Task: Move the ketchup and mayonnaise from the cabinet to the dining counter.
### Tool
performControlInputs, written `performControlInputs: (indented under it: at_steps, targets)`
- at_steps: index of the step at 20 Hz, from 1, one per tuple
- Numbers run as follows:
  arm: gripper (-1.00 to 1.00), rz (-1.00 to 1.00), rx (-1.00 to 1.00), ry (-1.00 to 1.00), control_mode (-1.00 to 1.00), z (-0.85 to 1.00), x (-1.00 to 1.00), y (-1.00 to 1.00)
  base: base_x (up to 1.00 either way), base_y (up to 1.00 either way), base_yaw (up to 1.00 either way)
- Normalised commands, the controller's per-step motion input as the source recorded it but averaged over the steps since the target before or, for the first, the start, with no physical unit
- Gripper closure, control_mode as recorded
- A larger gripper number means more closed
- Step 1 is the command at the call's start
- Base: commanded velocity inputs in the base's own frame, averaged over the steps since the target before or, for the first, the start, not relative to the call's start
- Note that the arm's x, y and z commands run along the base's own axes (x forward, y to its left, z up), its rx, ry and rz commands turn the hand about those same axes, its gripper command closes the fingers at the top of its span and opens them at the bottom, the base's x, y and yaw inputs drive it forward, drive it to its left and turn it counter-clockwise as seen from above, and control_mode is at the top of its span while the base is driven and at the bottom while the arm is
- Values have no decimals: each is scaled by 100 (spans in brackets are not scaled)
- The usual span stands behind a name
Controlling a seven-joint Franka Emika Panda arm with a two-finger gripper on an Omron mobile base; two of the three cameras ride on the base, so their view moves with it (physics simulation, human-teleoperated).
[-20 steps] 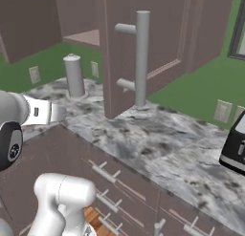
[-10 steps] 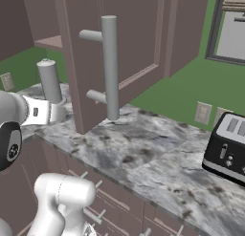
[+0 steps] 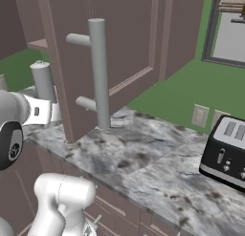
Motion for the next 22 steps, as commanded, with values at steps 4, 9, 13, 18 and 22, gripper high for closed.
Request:
performControlInputs:
  at_steps: [4,9,13,18,22]
  targets:
    - [-100,0,0,0,100,0,0,0,38,18,0]
    - [-100,0,0,0,100,0,0,0,0,3,0]
    - [-100,0,0,0,100,0,0,0,5,4,0]
    - [-100,0,0,0,-100,0,19,11,5,4,0]
    - [-100,0,0,-4,-100,13,21,10,0,0,0]
